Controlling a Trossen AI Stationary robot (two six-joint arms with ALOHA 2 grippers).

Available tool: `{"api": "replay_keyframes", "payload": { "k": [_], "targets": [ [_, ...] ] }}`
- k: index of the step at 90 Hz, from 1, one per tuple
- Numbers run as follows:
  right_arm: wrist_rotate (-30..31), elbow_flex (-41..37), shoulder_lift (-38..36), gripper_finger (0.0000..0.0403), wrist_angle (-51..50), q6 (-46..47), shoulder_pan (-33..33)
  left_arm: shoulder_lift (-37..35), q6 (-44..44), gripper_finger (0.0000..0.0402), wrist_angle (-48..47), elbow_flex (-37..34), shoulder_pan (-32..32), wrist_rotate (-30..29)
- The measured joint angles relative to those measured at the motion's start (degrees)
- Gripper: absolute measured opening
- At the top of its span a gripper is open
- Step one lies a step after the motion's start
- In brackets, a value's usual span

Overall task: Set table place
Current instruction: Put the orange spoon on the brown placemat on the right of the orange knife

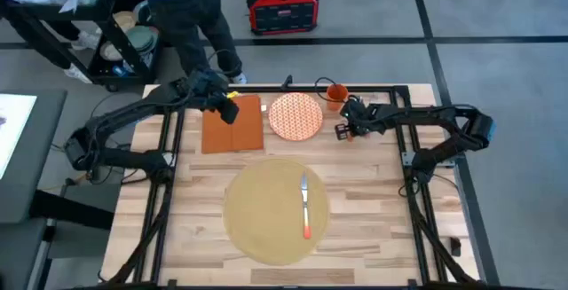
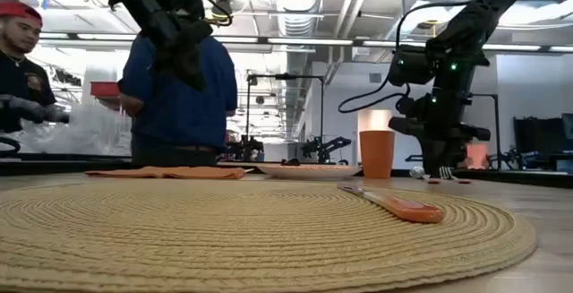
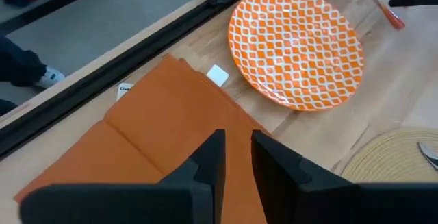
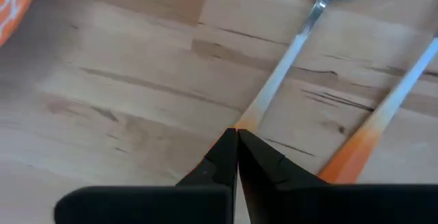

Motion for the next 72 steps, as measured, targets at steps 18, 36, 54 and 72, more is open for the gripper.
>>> {"api": "replay_keyframes", "payload": {
  "k": [18,36,54,72],
  "targets": [
    [-1.2,0.0,2.5,0.0,0.9,-0.2,0.0,0.0,-0.1,0.0051,0.0,0.0,0.0,0.0],
    [-3.7,0.5,6.1,0.0,5.4,1.1,2.5,0.0,-0.9,0.0051,-0.1,0.0,0.0,0.0],
    [-4.8,0.4,4.7,0.0,-1.0,6.1,8.9,0.0,-0.9,0.0051,-0.3,0.0,0.0,0.0],
    [-5.3,0.2,2.4,0.0,-11.5,16.2,20.8,0.0,-0.8,0.0051,-0.4,0.0,0.0,0.0]
  ]
}}
